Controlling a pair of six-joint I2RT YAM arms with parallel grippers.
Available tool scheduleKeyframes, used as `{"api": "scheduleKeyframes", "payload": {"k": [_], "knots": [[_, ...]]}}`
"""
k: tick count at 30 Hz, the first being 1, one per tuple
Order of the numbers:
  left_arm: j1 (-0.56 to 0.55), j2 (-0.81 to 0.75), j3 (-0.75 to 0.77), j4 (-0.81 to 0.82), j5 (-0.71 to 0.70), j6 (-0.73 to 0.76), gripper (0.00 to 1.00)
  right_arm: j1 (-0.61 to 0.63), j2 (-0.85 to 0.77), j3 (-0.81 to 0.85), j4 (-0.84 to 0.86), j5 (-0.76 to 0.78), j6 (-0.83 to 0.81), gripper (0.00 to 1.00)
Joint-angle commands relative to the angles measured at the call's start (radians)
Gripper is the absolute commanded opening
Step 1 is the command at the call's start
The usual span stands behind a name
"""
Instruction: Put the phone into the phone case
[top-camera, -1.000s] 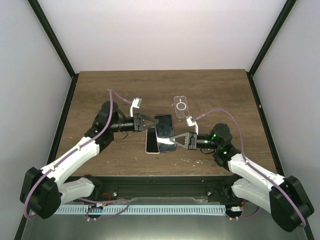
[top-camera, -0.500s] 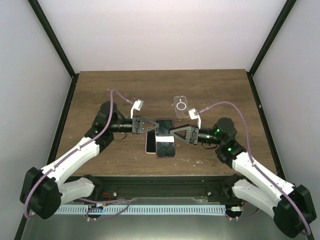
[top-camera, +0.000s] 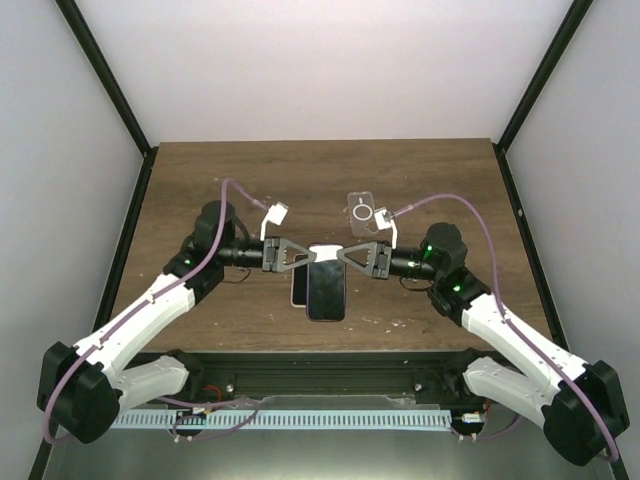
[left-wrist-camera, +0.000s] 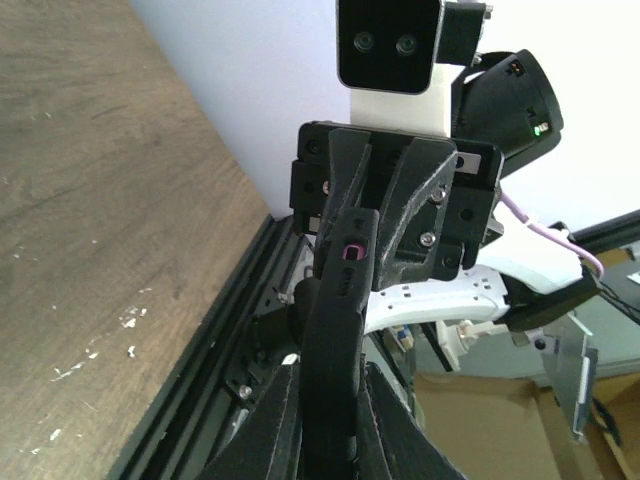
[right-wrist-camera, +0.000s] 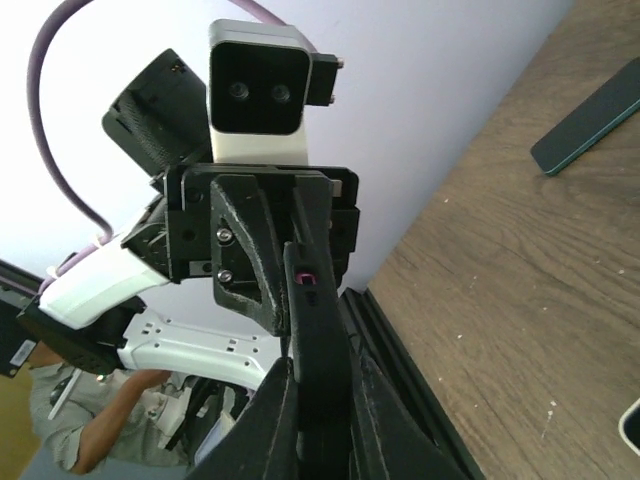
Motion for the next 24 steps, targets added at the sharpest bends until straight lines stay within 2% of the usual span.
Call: {"api": "scheduleKeyframes", "payload": {"k": [1,6,8,12,15,18,21,22,24], "knots": [[0.0,0.027,0.082,-0.25,-0.121,0.146,0.0,0.004,-0.035,0.095,-0.09,0.07,-0.116,0.01],[0.001,0.034,0.074,-0.202,-0.092,0.107,0.0,0.004,-0.024,0.138,-0.218,0.099,-0.221,0.03],[0.001,0.027,0.071,-0.186,-0.08,0.093,0.0,0.004,-0.027,0.138,-0.219,0.089,-0.226,0.15],[0.0,0.002,0.023,-0.023,-0.041,-0.013,0.0,0.005,-0.028,0.08,-0.119,0.0,-0.162,0.45],[0.0,0.001,0.007,0.034,-0.035,-0.058,0.0,0.004,0.0,0.022,-0.087,-0.067,-0.157,0.55],[0.0,0.013,0.006,0.068,-0.026,-0.072,0.0,0.004,0.023,-0.02,-0.117,-0.069,-0.179,0.57],[0.0,0.028,0.002,0.104,-0.026,-0.097,0.0,0.004,0.042,-0.061,-0.059,-0.121,-0.136,0.56],[0.0,0.033,0.002,0.109,-0.026,-0.099,0.0,0.005,0.041,-0.07,-0.037,-0.133,-0.124,0.5],[0.0,0.04,0.002,0.103,-0.037,-0.095,0.0,0.004,0.026,-0.077,-0.032,-0.128,-0.119,0.29]]}}
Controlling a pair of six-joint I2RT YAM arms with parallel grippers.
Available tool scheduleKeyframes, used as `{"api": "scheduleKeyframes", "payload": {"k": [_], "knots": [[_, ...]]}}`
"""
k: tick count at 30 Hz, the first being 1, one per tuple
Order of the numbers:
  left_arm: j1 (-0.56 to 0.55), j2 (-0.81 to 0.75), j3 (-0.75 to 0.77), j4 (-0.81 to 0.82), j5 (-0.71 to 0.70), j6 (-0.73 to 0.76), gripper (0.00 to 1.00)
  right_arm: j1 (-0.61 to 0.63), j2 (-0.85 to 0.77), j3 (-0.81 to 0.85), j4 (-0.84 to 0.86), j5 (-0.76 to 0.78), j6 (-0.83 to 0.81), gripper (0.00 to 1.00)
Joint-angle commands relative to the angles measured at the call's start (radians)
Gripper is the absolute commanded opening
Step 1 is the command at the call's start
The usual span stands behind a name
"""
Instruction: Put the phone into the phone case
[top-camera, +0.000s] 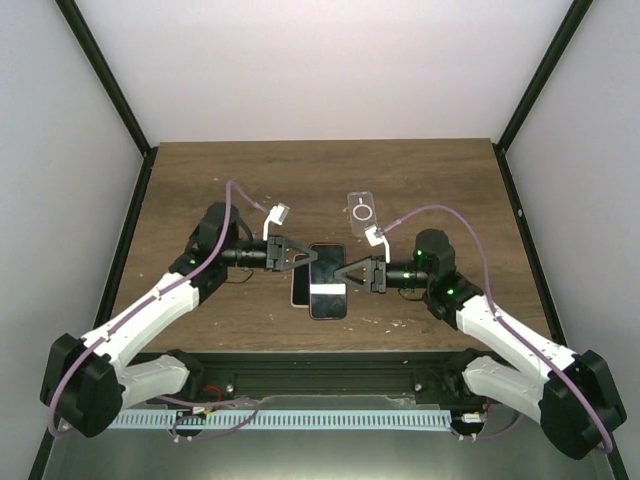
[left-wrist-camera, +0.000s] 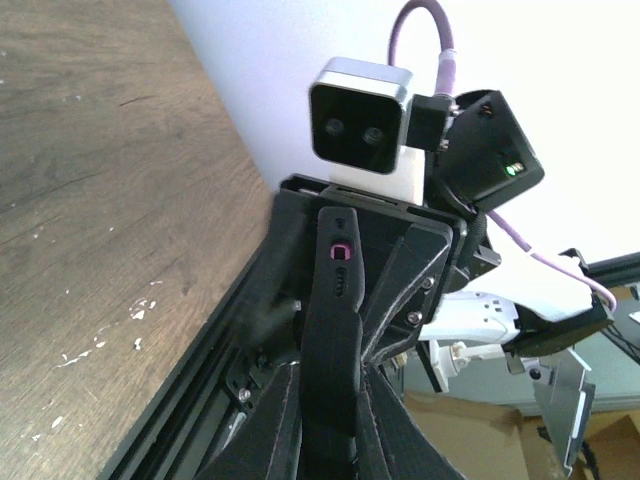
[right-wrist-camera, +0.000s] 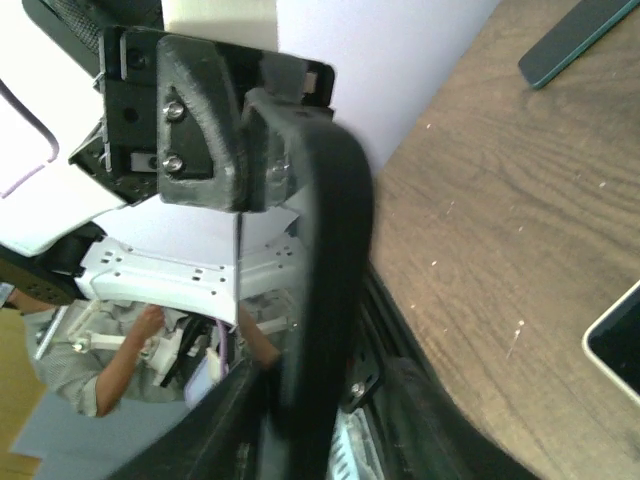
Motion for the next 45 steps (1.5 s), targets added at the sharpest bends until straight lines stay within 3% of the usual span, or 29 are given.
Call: {"api": "scheduleKeyframes", "payload": {"k": [1,4,8,11,18,27,33,37,40,45], "knots": [[0.002,0.011,0.008,0.095,-0.002,-0.034,0.0,0.004,-0.021,-0.012,0.05,-0.043,0.016,0.21],[0.001,0.011,0.015,0.046,-0.025,-0.013,0.08,0.003,-0.044,-0.007,0.061,-0.015,0.035,0.07],[0.001,0.003,0.014,-0.023,-0.049,0.002,0.42,0.003,-0.063,-0.022,0.13,0.047,0.109,0.02],[0.001,-0.008,-0.01,-0.057,-0.053,0.003,0.56,0.003,-0.076,-0.039,0.196,0.109,0.168,0.02],[-0.004,-0.056,-0.146,0.042,-0.038,-0.077,0.63,0.003,-0.078,-0.034,0.284,0.229,0.243,0.03],[-0.019,-0.06,-0.184,0.061,-0.033,-0.08,0.52,0.003,-0.041,-0.024,0.292,0.298,0.275,0.03],[-0.02,-0.032,-0.18,0.079,-0.016,-0.083,0.28,0.003,-0.033,-0.035,0.309,0.312,0.286,0.03],[-0.019,-0.032,-0.166,0.034,-0.036,-0.059,0.02,0.003,-0.03,-0.036,0.289,0.32,0.272,0.03],[-0.02,-0.03,-0.126,-0.09,-0.08,0.003,0.0,0.003,-0.029,-0.037,0.259,0.325,0.254,0.03],[-0.019,-0.028,-0.097,-0.16,-0.117,0.032,0.0,0.003,-0.031,-0.037,0.205,0.341,0.209,0.02]]}}
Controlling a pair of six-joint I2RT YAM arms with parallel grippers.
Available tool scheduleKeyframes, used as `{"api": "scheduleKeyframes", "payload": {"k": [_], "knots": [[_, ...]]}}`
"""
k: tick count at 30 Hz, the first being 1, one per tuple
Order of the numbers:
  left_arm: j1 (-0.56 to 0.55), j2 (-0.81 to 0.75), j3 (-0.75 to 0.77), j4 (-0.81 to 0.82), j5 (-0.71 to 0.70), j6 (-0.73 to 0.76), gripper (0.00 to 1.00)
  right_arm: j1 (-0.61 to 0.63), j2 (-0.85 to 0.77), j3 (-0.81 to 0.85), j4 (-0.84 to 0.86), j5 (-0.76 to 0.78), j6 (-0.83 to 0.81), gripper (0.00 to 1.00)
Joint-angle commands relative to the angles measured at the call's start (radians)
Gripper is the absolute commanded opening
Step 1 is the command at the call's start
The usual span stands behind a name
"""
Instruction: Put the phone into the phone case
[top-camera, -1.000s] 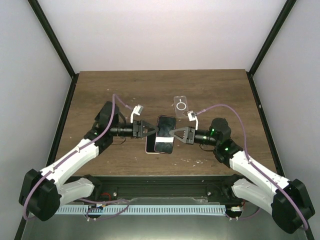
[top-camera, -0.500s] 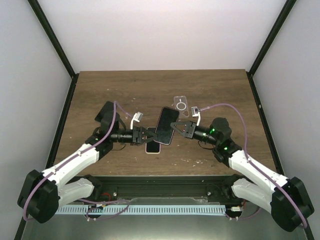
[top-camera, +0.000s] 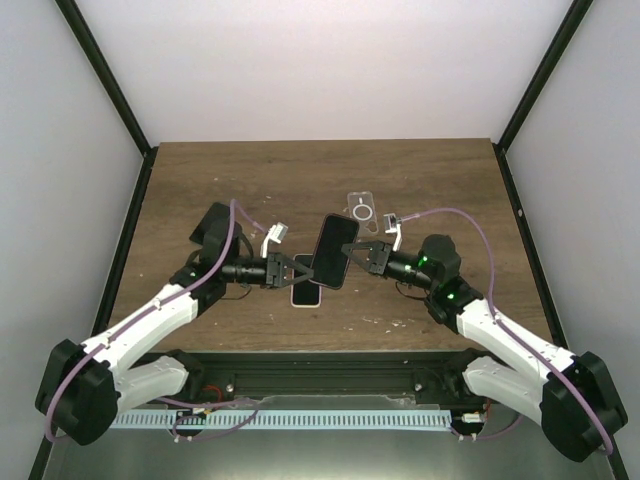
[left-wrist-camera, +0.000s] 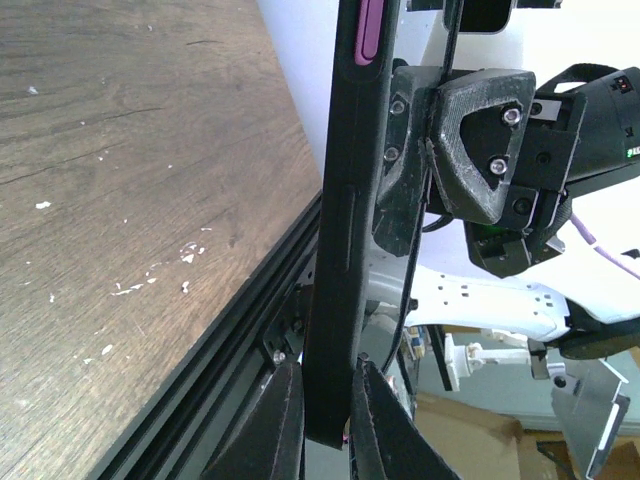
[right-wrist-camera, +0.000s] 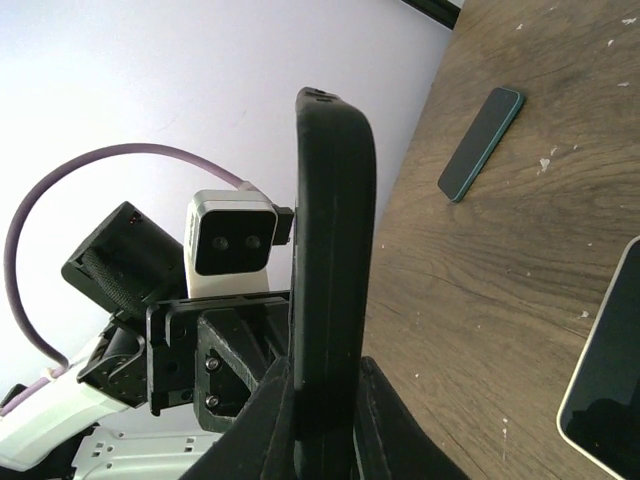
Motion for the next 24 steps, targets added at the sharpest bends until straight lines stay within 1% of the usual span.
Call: {"api": "scheduleKeyframes", "payload": {"k": [1,2,4,8,10,14,17,18,19,21,22,23,24], "knots": [[-0.002,0.015,0.048,-0.143,-0.082,0.026,0.0,0.006,-0.015,0.02,0.012,0.03,-0.09,0.02],[-0.003,0.017,0.058,-0.166,-0.092,0.039,0.03,0.006,-0.016,0.02,0.003,0.032,-0.095,0.02],[-0.003,0.015,0.065,-0.177,-0.098,0.049,0.18,0.006,-0.021,0.016,0.001,0.03,-0.095,0.02],[-0.003,0.006,0.061,-0.141,-0.095,0.032,0.4,0.006,-0.035,0.017,0.014,0.011,-0.086,0.02],[-0.004,0.015,0.062,-0.127,-0.076,0.025,0.43,0.006,-0.043,0.019,0.013,0.014,-0.085,0.02],[-0.008,0.039,0.06,-0.072,-0.037,0.001,0.44,0.006,-0.04,0.022,0.013,0.012,-0.085,0.02],[-0.013,0.065,0.071,-0.079,-0.038,0.009,0.43,0.006,-0.028,0.018,0.031,0.005,-0.075,0.02],[-0.016,0.072,0.073,-0.075,-0.038,0.008,0.39,0.006,-0.023,0.018,0.034,0.004,-0.073,0.02],[-0.021,0.079,0.075,-0.073,-0.043,0.006,0.33,0.007,-0.019,0.016,0.038,0.002,-0.073,0.02],[-0.032,0.092,0.09,-0.098,-0.069,0.012,0.15,0.006,-0.012,0.016,0.036,0.0,-0.078,0.02],[-0.039,0.096,0.104,-0.127,-0.091,0.026,0.07,0.006,-0.011,0.016,0.028,0.002,-0.085,0.02],[-0.044,0.102,0.119,-0.16,-0.111,0.049,0.01,0.006,-0.01,0.017,0.017,0.008,-0.094,0.02],[-0.048,0.107,0.133,-0.189,-0.13,0.065,0.0,0.006,-0.01,0.016,0.005,0.013,-0.102,0.02]]}}
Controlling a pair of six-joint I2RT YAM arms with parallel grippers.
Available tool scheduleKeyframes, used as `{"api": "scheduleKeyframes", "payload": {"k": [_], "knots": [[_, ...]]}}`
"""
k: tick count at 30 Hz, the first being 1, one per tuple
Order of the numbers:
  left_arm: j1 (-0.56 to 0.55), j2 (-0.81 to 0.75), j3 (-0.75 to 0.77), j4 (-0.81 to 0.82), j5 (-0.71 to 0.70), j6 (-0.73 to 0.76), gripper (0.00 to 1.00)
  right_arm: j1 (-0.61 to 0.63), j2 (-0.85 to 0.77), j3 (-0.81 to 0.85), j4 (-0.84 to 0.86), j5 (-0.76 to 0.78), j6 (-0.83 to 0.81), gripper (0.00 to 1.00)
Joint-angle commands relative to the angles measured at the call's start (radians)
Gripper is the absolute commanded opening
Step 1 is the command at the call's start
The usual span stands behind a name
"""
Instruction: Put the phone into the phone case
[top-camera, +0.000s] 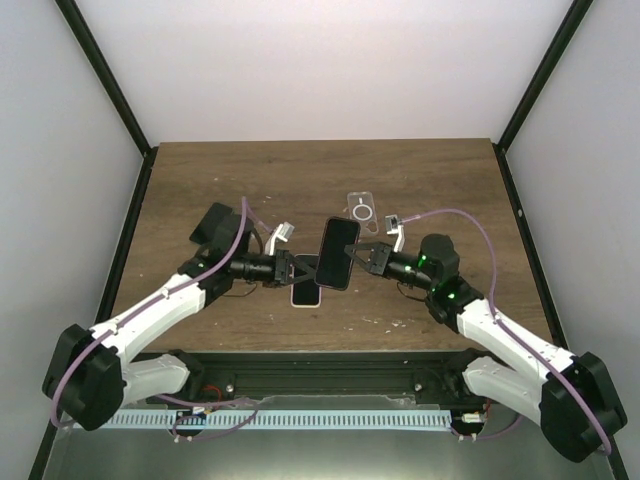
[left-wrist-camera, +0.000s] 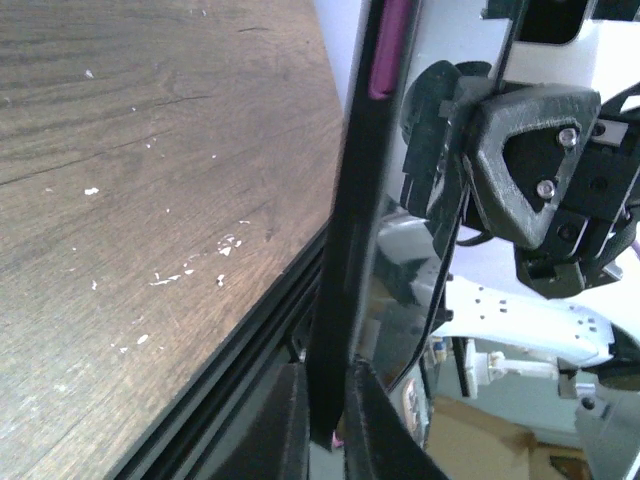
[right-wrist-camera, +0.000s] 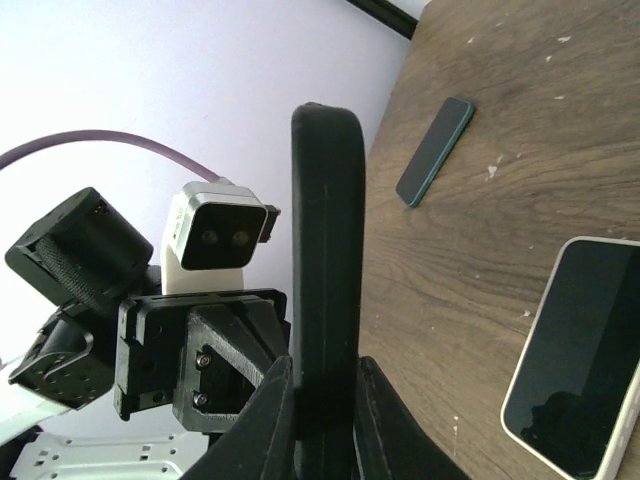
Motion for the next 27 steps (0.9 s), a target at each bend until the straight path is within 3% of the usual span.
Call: {"api": "scheduleKeyframes", "payload": {"k": [1,5,10,14,21,27], "knots": [[-0.026,0.03,0.073,-0.094,-0.079,0.037,0.0,0.012,-0.01,0.017,0.056,-0.01,-0.052,0.02],[-0.026,0.035,0.097,-0.129,-0.108,0.06,0.03,0.012,-0.015,0.011,0.002,0.003,-0.078,0.02],[-0.025,0.019,0.1,-0.141,-0.156,0.071,0.38,0.012,-0.041,0.007,-0.063,0.001,-0.125,0.02],[-0.017,0.027,0.109,-0.136,-0.152,0.082,0.52,0.011,-0.029,0.021,-0.171,0.007,-0.193,0.02],[0.047,0.029,0.042,0.081,-0.038,0.033,0.56,0.011,-0.072,-0.051,0.0,-0.214,-0.211,0.02],[0.048,0.044,0.077,0.132,0.029,0.057,0.55,0.01,-0.074,-0.054,0.028,-0.298,-0.225,0.02]]}}
